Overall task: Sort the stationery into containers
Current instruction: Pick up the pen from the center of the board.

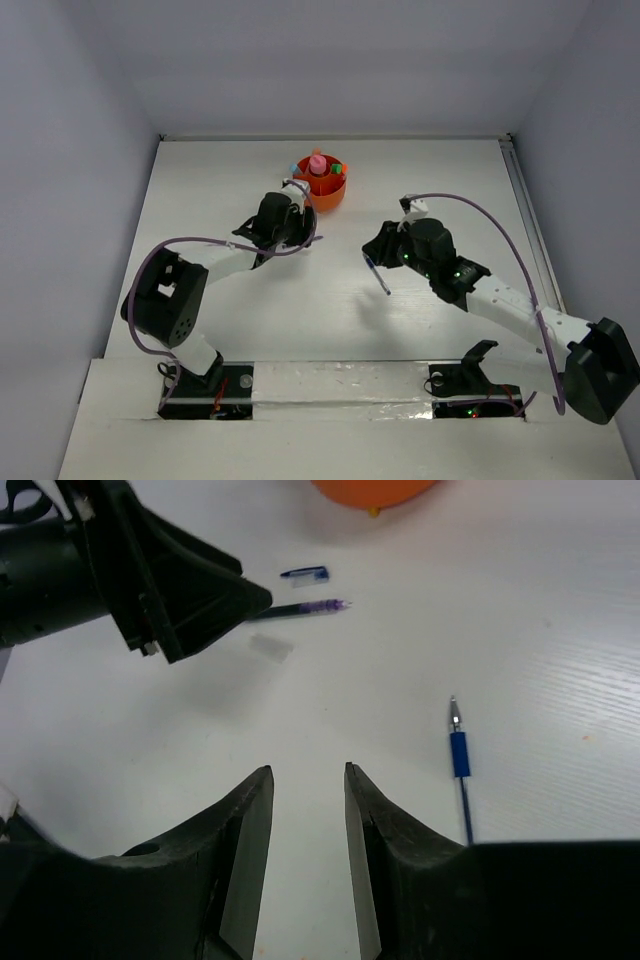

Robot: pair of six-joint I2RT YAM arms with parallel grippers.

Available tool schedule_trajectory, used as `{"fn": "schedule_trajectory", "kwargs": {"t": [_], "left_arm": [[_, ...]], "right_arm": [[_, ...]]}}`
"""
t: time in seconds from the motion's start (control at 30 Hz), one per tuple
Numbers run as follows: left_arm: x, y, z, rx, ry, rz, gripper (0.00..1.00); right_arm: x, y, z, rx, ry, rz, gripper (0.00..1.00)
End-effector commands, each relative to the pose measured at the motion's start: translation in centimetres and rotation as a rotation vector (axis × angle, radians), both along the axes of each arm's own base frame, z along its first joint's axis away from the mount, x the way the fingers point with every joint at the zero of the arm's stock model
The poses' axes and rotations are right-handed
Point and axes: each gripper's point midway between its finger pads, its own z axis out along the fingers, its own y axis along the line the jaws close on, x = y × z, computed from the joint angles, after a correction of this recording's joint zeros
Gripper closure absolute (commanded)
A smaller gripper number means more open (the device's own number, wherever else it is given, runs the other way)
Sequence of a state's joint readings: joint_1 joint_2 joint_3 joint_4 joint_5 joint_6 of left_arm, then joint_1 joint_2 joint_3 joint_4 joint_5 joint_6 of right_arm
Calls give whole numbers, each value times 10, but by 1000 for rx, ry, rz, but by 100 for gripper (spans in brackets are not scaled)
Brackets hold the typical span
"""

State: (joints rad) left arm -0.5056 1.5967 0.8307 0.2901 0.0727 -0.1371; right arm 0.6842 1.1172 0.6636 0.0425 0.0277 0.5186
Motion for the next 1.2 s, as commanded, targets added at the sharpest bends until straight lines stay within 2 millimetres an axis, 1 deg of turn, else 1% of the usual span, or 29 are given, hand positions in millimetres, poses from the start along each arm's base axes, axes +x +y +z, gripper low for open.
{"fn": "schedule_trajectory", "kwargs": {"t": [0.0,0.07,0.1,0.27,0.3,0.47,0.5,0.7,0.83,0.93,0.97,1.0,1.1,1.13,1.17], "left_arm": [[0,3,11,24,-56,-28,49],[-1,7,2,43,-42,-21,49],[-1,9,-6,60,-22,-9,49],[6,7,-6,70,-17,-6,50],[4,8,-13,84,6,-12,51],[-3,2,-21,84,44,-39,51],[-5,1,-27,89,65,-50,51],[-1,-1,-41,122,119,-51,51],[0,-1,-46,136,135,-56,52],[0,-2,-46,138,134,-59,53],[1,-1,-45,141,132,-58,54],[-1,-3,-46,151,134,-62,58],[-1,-5,-45,167,130,-65,64],[-4,-6,-48,178,136,-69,72],[-4,-5,-48,182,137,-66,75]], "right_arm": [[2,-3,10,37,-43,34,60],[0,0,8,37,-36,52,60],[0,1,7,36,-33,59,60],[-2,5,7,43,-31,80,61],[-2,5,6,41,-31,80,61],[-2,7,7,47,-30,90,61],[-2,7,6,48,-28,91,61],[-3,7,6,52,-28,91,61],[-5,7,8,62,-32,92,61],[-5,7,9,65,-30,93,61],[-5,8,9,67,-30,95,61],[-4,8,8,68,-28,94,61],[-4,9,10,76,-31,94,61],[-4,8,10,75,-31,93,61],[-5,8,10,76,-30,92,61]]}}
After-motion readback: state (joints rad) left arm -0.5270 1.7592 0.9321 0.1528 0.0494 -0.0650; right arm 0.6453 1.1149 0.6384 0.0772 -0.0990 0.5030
